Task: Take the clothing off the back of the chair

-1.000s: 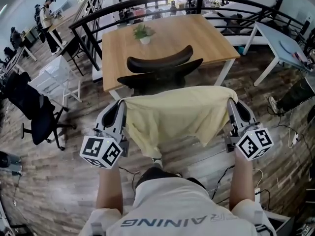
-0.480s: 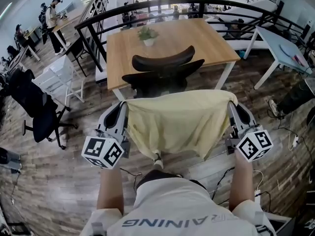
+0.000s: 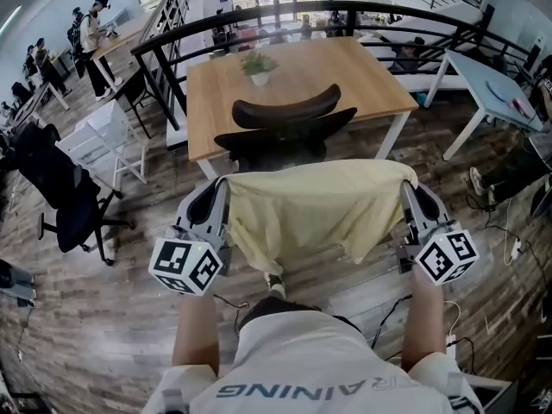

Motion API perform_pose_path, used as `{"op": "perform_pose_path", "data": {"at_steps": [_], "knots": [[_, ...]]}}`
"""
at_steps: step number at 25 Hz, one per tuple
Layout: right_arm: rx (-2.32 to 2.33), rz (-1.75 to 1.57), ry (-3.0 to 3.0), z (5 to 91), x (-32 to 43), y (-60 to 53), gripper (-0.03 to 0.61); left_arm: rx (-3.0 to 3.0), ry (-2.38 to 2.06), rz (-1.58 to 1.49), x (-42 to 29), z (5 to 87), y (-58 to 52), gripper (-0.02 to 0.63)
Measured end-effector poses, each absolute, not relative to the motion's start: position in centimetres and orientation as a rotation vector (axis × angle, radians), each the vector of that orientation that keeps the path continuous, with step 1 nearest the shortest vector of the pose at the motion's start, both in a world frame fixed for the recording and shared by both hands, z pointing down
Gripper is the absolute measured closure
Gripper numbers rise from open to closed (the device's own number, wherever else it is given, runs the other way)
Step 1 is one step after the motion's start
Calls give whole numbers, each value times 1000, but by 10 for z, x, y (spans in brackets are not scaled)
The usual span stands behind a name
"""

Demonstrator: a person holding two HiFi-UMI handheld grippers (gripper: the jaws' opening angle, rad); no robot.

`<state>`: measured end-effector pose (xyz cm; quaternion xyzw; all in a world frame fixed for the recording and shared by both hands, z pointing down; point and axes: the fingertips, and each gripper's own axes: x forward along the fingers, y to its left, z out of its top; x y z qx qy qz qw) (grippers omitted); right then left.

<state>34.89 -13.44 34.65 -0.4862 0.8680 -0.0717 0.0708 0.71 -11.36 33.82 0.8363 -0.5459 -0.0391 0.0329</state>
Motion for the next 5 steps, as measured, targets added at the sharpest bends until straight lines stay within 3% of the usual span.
{"op": "perform_pose_path", "data": {"at_steps": [5], "knots": [[-1472,-228,2618,350,343,-133,541,2569,-1672,-132,2,341,-111,571]]}}
